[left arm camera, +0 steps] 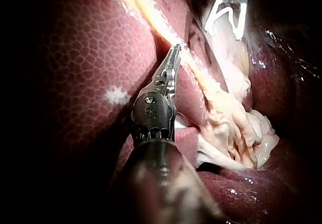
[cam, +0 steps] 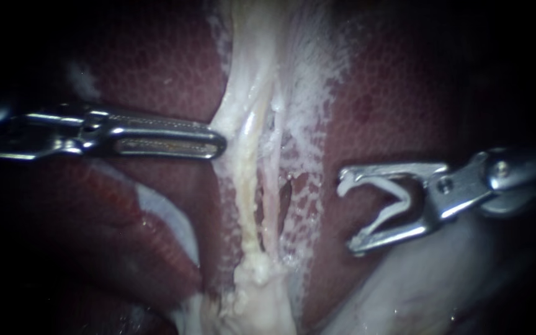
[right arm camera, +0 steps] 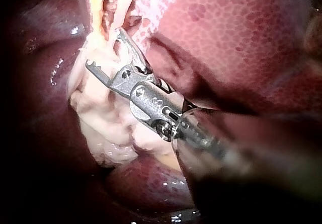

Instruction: Clipping first clip left tube

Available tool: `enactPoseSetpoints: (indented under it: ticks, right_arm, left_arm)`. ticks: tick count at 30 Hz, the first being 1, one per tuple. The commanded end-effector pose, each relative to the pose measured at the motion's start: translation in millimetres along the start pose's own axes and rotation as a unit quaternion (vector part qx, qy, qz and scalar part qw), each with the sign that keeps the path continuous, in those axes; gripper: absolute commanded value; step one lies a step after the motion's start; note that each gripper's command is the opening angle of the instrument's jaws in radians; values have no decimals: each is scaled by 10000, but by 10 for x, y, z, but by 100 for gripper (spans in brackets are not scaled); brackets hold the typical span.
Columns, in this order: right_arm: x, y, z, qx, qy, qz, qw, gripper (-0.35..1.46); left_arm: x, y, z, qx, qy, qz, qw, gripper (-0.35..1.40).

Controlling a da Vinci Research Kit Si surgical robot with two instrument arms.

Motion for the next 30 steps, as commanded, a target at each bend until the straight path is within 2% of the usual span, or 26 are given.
enactPoseSetpoints:
  ticks: [1, 10, 14, 23, 30]
  right_arm:
    - [-3, -2, 11, 23, -4, 40, 10000, 60]
    - [-18, -4, 67, 162, -25, 74, 9998, 60]
    - [-24, -2, 76, 168, -33, 74, 9998, 60]
    - [-30, 13, 87, 131, -39, 113, 9998, 60]
    - [-28, 14, 106, 105, -51, 125, 9999, 60]
  left_arm:
    - [-1, -2, -2, -10, 1, -3, 10000, -35]
    - [-3, -11, -4, -30, -1, 21, 10000, -35]
    - [-3, -12, -4, -33, -1, 20, 10000, -35]
    - [-4, -16, -5, -44, -2, 20, 10000, -35]
    - [-3, -16, -4, -47, -3, 20, 10000, -35]
